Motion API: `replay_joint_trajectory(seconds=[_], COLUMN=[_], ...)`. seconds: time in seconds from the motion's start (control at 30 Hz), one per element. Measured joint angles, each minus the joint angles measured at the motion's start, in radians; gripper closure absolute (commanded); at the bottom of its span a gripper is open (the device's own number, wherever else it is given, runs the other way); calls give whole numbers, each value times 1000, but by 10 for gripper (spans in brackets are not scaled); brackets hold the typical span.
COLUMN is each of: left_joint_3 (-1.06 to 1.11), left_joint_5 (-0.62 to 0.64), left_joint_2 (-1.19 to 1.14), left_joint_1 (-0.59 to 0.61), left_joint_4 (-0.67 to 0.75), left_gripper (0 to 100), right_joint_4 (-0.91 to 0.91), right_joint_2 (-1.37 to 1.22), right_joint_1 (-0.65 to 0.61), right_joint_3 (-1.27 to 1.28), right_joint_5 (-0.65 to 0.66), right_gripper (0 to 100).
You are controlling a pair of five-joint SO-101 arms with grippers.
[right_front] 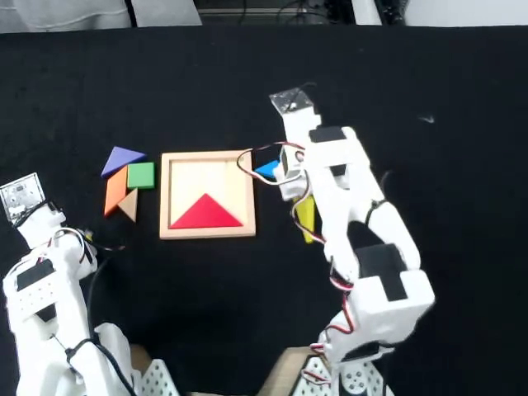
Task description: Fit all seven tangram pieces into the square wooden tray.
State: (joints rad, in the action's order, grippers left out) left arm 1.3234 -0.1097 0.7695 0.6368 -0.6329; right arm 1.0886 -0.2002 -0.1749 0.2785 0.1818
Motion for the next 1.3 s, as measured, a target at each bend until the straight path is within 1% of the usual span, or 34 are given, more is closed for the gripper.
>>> replay_joint_trajectory(seconds=[0.27,0.3,0.43,0.67,0.83,1.07,1.2,1.3], left_joint_3=[0,0,0,0,0,0,0,0], left_joint_5=[0,0,0,0,0,0,0,0], left_joint_2=[0,0,0,0,0,0,0,0], left_joint_1=[0,0,0,0,0,0,0,0], left_joint_4=[0,0,0,0,0,0,0,0], left_gripper=[841,841,841,841,841,841,841,841], right_joint_4=[38,38,38,38,68,101,117,120], right_joint_2=[2,2,2,2,2,2,61,127], right_joint_1=[0,0,0,0,0,0,0,0], right_joint_3=[2,2,20,58,64,64,69,95], right_joint_5=[0,0,0,0,0,0,0,0], right_gripper=[936,926,828,823,916,925,929,992])
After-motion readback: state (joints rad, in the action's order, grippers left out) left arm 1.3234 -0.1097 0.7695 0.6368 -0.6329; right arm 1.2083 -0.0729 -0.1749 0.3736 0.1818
